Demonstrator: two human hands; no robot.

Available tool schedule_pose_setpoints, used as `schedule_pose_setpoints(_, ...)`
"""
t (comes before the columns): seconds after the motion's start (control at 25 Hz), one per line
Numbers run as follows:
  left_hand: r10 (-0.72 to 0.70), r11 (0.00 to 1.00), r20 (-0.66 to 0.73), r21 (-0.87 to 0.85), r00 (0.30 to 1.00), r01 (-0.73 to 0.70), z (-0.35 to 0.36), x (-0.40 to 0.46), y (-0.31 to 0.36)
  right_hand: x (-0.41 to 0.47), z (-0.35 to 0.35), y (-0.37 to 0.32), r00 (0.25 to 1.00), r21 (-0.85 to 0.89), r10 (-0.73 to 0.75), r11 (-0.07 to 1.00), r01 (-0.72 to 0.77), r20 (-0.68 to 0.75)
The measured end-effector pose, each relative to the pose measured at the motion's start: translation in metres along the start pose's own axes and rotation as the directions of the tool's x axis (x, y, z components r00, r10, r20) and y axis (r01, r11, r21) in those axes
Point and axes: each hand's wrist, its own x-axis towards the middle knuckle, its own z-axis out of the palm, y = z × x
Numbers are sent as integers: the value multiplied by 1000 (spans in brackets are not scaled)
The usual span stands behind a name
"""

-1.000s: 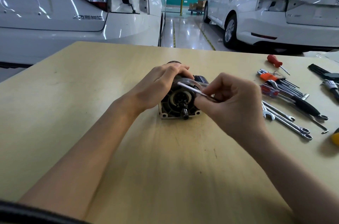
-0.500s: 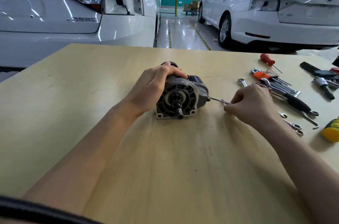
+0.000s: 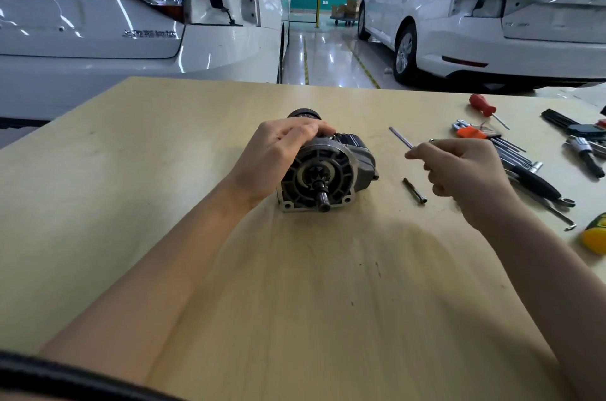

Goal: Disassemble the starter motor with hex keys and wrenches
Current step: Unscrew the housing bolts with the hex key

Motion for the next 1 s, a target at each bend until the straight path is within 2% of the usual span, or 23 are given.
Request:
schedule_pose_setpoints(0.12,-40,996,13,-85,999,41,-3,1,-3,-4,-1,-6,999,204,34,978,-39,25)
schedule_pose_setpoints(0.2,-105,975,23,-192,994,108,-6,2,-5,-7,1,-9,993,325,67,941,-96,99)
schedule_pose_setpoints(0.32,-179,939,11,-296,984,175,-9,5,-7,-13,8,-9,965,380,81,908,-175,251)
schedule_pose_setpoints(0.44,-214,931,56,-290,975,221,-7,5,-9,-17,18,-7,924,393,91,886,-246,372)
schedule_pose_setpoints(0.52,-227,926,99,-286,969,246,-7,4,-9,-20,23,-5,889,455,95,831,-319,448)
schedule_pose_setpoints(0.64,-265,926,187,-223,946,303,-15,4,-9,-18,26,-5,897,598,79,719,-354,435)
schedule_pose_setpoints(0.72,-329,936,230,-48,916,348,-24,4,-10,-16,24,-6,936,678,29,681,-276,352)
schedule_pose_setpoints(0.76,-368,928,239,37,899,370,-27,3,-10,-17,24,-6,952,683,-18,701,-205,304)
schedule_pose_setpoints(0.8,-399,917,249,96,882,388,-30,2,-11,-19,25,-6,965,633,-85,769,-95,248)
schedule_pose_setpoints(0.88,-437,899,269,115,858,422,-33,1,-11,-26,30,-9,943,309,-308,916,258,126)
schedule_pose_setpoints(0.92,-441,897,275,101,854,430,-33,1,-12,-29,35,-12,891,105,-441,896,431,104)
schedule_pose_setpoints(1.0,-459,884,302,58,836,464,-34,1,-14,-32,45,-19,766,-182,-620,745,642,168)
